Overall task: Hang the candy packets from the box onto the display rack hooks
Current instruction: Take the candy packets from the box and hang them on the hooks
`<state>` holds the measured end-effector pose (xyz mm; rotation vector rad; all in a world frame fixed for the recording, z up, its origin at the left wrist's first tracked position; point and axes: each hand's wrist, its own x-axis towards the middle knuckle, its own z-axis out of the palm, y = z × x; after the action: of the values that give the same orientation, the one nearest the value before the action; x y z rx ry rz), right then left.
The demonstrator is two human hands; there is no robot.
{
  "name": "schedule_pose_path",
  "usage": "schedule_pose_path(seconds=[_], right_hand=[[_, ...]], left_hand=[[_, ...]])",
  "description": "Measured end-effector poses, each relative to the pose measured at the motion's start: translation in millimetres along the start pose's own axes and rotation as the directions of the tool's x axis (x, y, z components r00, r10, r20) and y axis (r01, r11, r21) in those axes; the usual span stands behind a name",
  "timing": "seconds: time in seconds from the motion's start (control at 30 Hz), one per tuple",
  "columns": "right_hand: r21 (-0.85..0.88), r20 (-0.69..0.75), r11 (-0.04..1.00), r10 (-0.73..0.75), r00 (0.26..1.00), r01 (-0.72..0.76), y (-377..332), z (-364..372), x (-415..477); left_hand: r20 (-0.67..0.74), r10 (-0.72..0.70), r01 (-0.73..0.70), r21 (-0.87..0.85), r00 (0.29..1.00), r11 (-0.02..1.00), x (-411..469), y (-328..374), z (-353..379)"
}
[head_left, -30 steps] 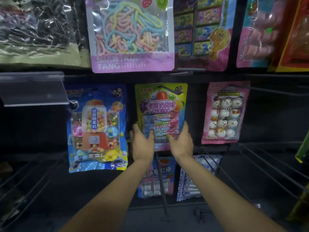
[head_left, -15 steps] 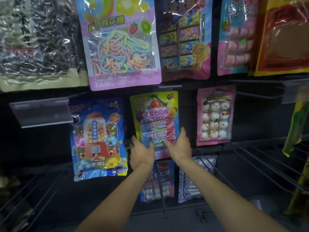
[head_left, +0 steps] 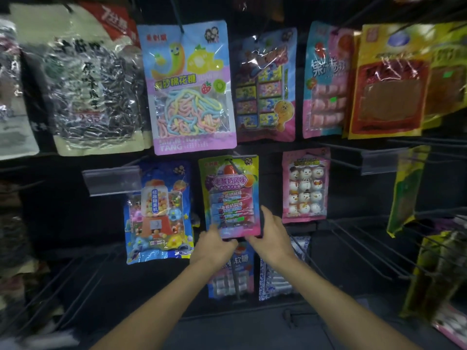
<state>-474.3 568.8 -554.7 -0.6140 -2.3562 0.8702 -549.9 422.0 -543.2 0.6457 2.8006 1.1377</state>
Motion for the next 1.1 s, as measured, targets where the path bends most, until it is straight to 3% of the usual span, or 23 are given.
schedule_pose_path(seconds=[0.27, 0.43, 0.63, 0.77, 0.9, 1.0, 1.1], right_hand=[[-0.01, 0.176, 0.999, -0.042, 0.983, 0.044, -12, -55, -97], [0.019, 0.234, 0.993, -0.12, 0.965, 0.119, 2, -69, -163], [-0.088, 0.376, 0.971, -0.173, 0.91, 0.221, 29, -65, -251], [-0.251, 0.575, 0.936, -0.062, 0.816, 0.248, 54, -49, -308], [-0.442, 0.727, 0.824, 0.097, 0.68, 0.355, 89, -16, -352], [-0.528, 0.757, 0.796, 0.283, 0.589, 0.296, 121, 7, -372], [-0.541, 0.789, 0.811, 0.398, 0.468, 0.222, 149, 22, -387]], left_hand=[[0.081, 0.155, -0.164, 0.126, 0.985, 0.978, -94, -27, -34], [0.056, 0.287, -0.292, 0.222, 0.956, 0.93, -168, -66, -47], [0.13, 0.351, -0.373, 0.392, 0.927, 0.841, -254, -126, -47], [0.229, 0.276, -0.352, 0.448, 0.934, 0.822, -303, -181, -33], [0.394, 0.169, -0.364, 0.499, 0.903, 0.786, -341, -242, -7], [0.497, 0.059, -0.37, 0.557, 0.866, 0.744, -361, -283, 14], [0.492, 0.011, -0.364, 0.628, 0.87, 0.688, -374, -309, 28]])
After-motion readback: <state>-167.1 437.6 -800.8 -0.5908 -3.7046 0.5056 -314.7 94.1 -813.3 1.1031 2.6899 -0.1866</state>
